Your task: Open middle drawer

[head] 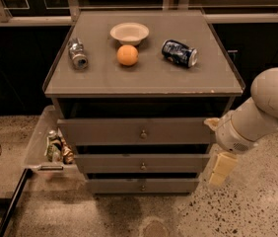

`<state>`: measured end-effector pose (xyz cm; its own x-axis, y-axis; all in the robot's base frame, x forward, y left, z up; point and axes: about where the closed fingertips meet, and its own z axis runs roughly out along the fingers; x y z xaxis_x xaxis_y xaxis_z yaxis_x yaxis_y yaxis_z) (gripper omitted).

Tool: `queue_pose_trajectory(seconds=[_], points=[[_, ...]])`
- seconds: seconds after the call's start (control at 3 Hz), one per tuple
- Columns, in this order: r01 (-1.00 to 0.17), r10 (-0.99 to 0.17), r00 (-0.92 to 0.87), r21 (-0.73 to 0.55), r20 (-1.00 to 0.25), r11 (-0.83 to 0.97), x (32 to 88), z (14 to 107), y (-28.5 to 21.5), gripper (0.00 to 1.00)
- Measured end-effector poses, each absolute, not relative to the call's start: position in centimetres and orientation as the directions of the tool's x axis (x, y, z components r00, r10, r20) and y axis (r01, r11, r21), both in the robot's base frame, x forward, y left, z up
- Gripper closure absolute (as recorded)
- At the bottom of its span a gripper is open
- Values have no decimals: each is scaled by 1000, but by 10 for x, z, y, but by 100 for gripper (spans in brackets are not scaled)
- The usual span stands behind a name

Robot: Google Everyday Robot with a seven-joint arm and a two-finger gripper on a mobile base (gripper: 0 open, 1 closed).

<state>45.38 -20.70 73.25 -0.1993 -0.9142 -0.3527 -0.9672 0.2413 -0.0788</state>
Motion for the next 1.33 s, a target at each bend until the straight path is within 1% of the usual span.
queue_pose_trajectory(seconds=[0.33, 1.0, 1.33], points=[[-978, -929, -163, -67, -333, 196, 458, 693, -203, 0], [-987, -943, -77, -110, -323, 118, 479, 614, -212, 0], [-973, -937, -30, -206, -349, 108, 491, 582, -222, 0]])
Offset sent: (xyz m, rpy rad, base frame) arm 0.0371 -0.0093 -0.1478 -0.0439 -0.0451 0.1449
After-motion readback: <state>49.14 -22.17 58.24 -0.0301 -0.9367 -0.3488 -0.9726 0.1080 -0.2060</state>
